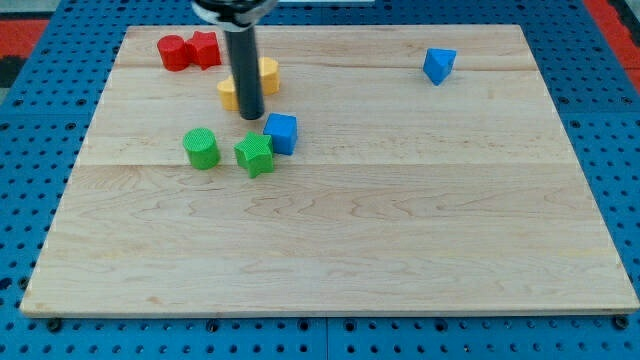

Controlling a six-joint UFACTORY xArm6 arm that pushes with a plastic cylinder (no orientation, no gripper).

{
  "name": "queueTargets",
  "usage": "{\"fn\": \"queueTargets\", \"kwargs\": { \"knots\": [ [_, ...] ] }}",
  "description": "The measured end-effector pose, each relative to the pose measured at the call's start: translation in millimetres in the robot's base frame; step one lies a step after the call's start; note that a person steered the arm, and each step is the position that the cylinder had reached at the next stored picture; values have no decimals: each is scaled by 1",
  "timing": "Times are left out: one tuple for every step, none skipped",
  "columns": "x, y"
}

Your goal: Push the blue cube into the blue triangle

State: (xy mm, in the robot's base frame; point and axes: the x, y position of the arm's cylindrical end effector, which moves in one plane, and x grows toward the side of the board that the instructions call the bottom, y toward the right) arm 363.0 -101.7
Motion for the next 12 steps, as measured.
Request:
{"fn": "queueTargets", "kwargs": {
  "knots": [
    [40, 11],
    [50, 68],
    [50, 125],
    [55, 161],
    [62, 185],
    [72, 199],
    [82, 213],
    [90, 227],
    [116, 252],
    [127, 241],
    [85, 170],
    [36, 148]
  ]
}}
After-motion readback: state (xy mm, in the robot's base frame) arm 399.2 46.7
